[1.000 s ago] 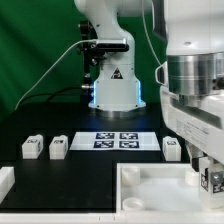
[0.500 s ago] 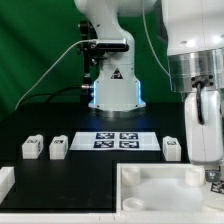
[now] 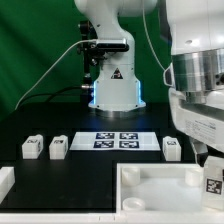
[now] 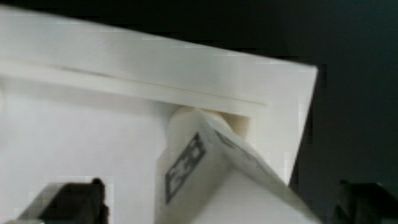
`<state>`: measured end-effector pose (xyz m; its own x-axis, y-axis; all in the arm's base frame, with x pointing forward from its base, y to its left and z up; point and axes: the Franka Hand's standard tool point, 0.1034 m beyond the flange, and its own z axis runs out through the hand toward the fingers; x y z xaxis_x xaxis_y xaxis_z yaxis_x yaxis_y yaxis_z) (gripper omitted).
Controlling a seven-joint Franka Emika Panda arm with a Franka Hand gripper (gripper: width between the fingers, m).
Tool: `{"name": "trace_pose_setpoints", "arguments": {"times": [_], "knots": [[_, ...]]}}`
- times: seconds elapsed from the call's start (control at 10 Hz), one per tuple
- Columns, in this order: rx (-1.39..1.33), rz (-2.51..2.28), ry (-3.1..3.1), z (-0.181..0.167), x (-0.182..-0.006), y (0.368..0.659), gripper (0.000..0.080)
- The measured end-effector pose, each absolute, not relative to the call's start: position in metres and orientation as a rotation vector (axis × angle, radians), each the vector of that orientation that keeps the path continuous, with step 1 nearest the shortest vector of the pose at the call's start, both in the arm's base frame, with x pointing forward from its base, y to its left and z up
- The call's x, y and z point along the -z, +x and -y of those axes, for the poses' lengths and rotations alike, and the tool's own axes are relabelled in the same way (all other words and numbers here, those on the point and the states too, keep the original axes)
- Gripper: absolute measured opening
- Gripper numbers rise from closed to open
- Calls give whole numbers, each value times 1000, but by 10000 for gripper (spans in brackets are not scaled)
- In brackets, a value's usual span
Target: Assemble one leg
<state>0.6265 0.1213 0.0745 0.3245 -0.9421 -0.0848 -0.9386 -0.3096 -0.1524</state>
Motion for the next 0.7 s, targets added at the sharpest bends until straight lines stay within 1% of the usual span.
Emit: {"name": "trace_pose_setpoints", "arguments": {"times": [0.3,0.4,0.5,0.6,0.7], "knots": [[55,-1290,-2708,-121,-73,625,648],[27,-818,-2971,-126,-73,633,648],[-23,-477,-3052,-125,-73,646,648],[-2,-514,-3041,-124,-73,652,648],[-7,-578,-3031,-125,-72,650,519]]}}
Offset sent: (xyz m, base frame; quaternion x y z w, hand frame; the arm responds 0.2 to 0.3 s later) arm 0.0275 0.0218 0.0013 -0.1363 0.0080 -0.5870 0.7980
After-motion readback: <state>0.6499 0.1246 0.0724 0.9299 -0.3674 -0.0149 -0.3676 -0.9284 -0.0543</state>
